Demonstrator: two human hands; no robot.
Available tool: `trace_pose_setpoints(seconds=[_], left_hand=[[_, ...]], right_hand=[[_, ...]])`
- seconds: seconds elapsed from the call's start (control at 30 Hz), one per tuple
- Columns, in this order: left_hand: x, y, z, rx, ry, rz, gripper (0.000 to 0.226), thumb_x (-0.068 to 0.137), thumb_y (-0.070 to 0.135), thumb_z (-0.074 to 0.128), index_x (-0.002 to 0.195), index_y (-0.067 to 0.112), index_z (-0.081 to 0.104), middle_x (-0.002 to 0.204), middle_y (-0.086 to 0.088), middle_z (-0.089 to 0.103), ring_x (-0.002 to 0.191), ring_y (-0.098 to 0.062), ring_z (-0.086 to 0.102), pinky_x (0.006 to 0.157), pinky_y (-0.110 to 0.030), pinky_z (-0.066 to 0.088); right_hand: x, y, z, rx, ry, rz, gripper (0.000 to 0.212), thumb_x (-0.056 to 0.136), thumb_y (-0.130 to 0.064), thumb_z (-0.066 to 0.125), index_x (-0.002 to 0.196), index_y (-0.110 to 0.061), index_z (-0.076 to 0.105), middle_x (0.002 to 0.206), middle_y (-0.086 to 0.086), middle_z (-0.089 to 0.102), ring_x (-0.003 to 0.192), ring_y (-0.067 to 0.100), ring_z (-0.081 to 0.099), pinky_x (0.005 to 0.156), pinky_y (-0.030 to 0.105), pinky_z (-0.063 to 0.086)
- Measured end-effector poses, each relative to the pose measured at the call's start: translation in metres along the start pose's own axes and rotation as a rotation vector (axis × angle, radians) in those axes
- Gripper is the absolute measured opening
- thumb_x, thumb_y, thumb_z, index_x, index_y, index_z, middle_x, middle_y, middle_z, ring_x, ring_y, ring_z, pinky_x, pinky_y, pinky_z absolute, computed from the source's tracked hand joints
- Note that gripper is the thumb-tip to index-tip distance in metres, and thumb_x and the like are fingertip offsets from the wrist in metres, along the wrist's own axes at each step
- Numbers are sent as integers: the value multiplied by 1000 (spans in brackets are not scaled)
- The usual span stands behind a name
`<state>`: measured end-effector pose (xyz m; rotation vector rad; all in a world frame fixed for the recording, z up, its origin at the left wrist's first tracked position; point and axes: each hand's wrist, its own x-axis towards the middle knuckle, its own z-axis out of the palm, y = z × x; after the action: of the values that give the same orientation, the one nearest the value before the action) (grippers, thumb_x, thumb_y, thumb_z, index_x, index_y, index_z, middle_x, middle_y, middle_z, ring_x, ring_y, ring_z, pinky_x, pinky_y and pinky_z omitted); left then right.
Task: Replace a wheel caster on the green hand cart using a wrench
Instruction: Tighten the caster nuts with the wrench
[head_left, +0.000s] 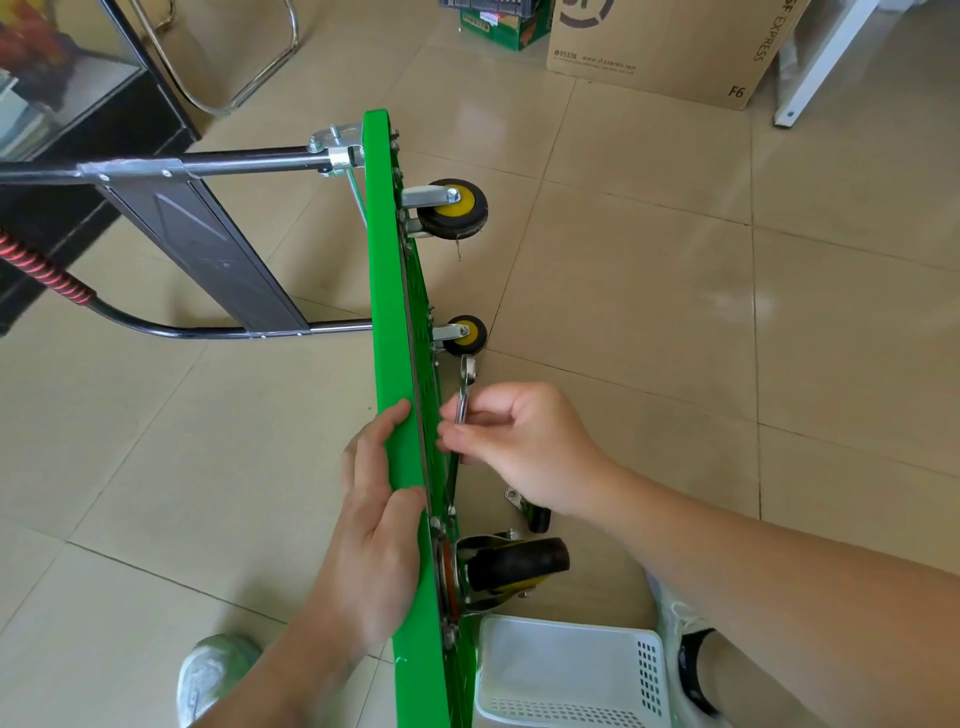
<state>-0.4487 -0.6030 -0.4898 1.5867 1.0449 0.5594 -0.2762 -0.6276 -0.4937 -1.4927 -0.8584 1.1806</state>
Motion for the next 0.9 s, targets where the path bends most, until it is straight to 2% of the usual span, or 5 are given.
trace_pose_setpoints(seconds=[0.23,0.43,0.63,0.73,0.9], left_hand=[[0,-1,0,-16,9,-5,62,82,21,36,139,45,33,140,23,37,121,27,37,93,6,26],[0,0,0,-19,12,-5,60,81,22,36,132,54,34,139,22,39,121,24,38,92,6,28],[1,0,0,-8,6,14,61,82,20,36,136,47,34,141,22,37,122,26,36,93,6,26],[0,1,1,-19,9,8,61,81,20,36,133,52,35,140,21,38,122,23,38,91,5,28],[0,0,1,-23,4,13,62,82,19,36,134,51,34,140,19,39,124,19,39,94,4,29]], right_hand=[[-27,16,13,-32,-37,-71,24,84,4,75,95,-17,75,92,0,76,89,11,74,91,28,58],[-16,21,19,16,50,-35,37,85,6,72,84,-31,73,83,-7,76,85,9,73,93,38,58],[-11,19,17,-95,-46,-94,20,83,-1,75,94,-18,80,96,1,79,94,17,75,93,37,58],[-5,21,15,-49,34,-34,37,85,2,74,79,-35,76,83,-7,78,82,9,74,86,35,59],[-1,21,16,-50,-21,-14,36,84,1,75,84,-34,76,89,-6,78,90,15,75,92,40,59]])
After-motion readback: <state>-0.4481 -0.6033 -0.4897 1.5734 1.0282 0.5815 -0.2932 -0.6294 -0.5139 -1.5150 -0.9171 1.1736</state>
